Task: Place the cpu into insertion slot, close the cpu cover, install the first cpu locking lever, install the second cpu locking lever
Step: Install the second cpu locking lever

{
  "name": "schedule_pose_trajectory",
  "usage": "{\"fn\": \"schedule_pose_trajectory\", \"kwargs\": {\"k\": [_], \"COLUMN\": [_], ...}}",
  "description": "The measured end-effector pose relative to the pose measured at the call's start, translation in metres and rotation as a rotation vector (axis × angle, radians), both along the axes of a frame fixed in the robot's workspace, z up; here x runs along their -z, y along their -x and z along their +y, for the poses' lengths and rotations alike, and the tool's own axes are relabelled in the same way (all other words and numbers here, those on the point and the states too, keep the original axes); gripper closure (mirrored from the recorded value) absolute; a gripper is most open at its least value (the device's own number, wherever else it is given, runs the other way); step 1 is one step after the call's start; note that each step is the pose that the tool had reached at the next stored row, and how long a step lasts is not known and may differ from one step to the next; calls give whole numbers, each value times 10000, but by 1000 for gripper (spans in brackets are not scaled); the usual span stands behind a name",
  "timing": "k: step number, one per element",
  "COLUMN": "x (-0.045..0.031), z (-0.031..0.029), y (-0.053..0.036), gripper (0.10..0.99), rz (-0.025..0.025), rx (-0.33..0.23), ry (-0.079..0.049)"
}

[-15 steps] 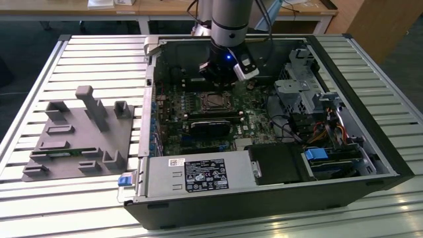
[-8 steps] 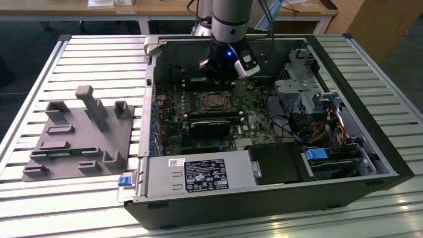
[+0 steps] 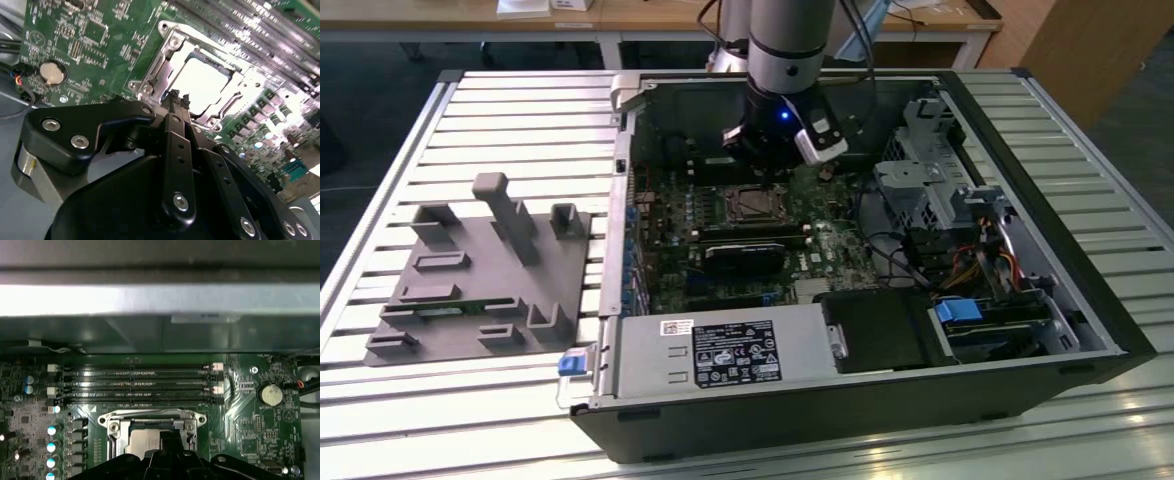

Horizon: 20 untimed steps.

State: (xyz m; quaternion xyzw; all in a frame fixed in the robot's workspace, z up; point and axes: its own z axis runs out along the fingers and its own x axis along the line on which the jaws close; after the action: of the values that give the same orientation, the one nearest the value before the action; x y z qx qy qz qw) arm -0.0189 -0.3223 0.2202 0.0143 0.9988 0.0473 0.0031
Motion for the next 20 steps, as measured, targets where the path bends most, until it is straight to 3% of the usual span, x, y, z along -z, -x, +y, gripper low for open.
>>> {"fn": "schedule_pose_trajectory", "kwargs": {"k": [5,11,14,20], "x": [-19,-180,-189,-189], "z": [-27,-27,-38,-150], "y": [1,0,0,1], "gripper": [980,980,980,980], "rz": [-1,-1,-1,0], "rx": [2,1,-2,0], "ry": [-1,-3,-5,-4]}}
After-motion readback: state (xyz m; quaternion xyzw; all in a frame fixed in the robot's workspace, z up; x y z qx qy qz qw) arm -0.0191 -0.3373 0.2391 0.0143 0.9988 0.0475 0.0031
